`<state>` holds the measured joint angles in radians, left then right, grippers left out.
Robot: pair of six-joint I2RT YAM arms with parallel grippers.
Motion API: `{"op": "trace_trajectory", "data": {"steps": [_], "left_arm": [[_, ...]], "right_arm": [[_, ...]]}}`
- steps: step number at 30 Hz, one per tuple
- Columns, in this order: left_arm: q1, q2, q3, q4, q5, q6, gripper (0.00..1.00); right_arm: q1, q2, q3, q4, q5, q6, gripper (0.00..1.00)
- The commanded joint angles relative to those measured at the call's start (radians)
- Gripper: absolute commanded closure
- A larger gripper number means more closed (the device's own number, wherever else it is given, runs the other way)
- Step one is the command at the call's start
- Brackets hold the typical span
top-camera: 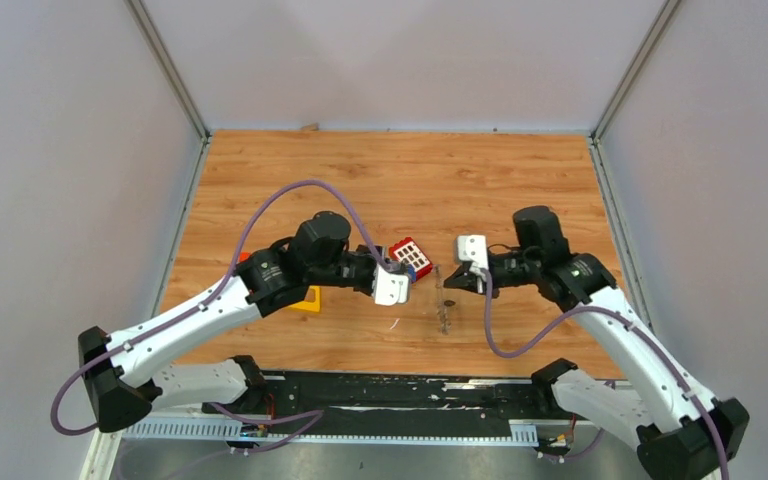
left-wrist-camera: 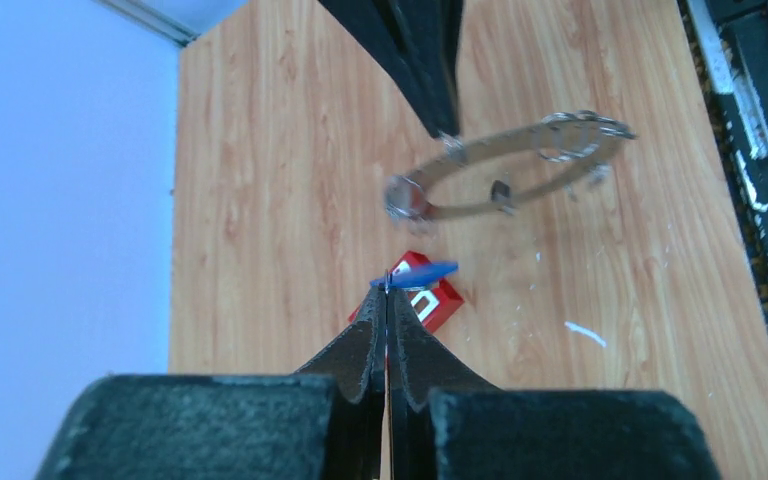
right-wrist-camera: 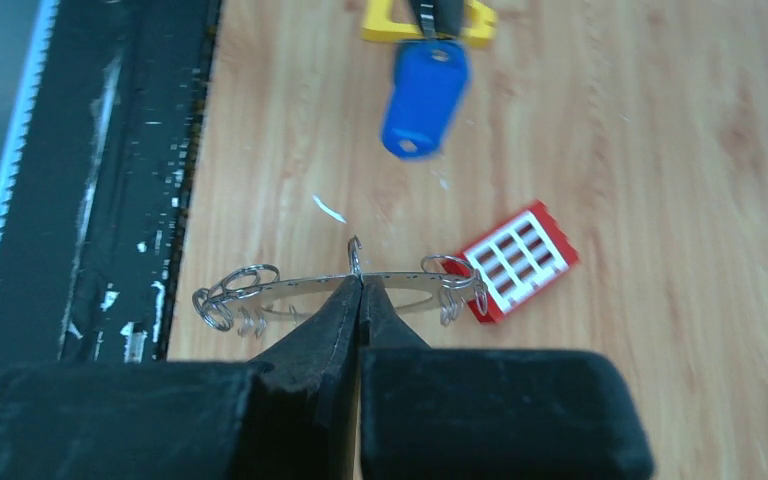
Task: Put the keys on the keyring
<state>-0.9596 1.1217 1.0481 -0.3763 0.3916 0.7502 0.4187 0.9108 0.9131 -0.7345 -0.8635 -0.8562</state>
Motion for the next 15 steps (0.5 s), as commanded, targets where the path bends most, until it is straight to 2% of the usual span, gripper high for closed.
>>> {"op": "trace_trajectory", "data": {"steps": [1, 5, 9, 15], "left_arm": [[0.001, -0.052, -0.016, -0.072, 0.022, 0.202, 1.00], [0.001, -0.084, -0.071, -0.076, 0.051, 0.292, 1.00], [-0.005, -0.120, -0.133, -0.045, 0.058, 0.338, 1.00], [-0.062, -0.128, -0.169, -0.011, -0.013, 0.376, 1.00]], "right_arm": [[0.127, 0.079, 0.031, 0.082, -0.089, -0.086, 1.00], [0.205, 0.144, 0.043, 0.168, -0.105, -0.035, 1.00], [0.226, 0.206, 0.084, 0.172, -0.150, -0.012, 1.00], [0.267, 0.247, 0.106, 0.182, -0.160, 0.009, 1.00]]}}
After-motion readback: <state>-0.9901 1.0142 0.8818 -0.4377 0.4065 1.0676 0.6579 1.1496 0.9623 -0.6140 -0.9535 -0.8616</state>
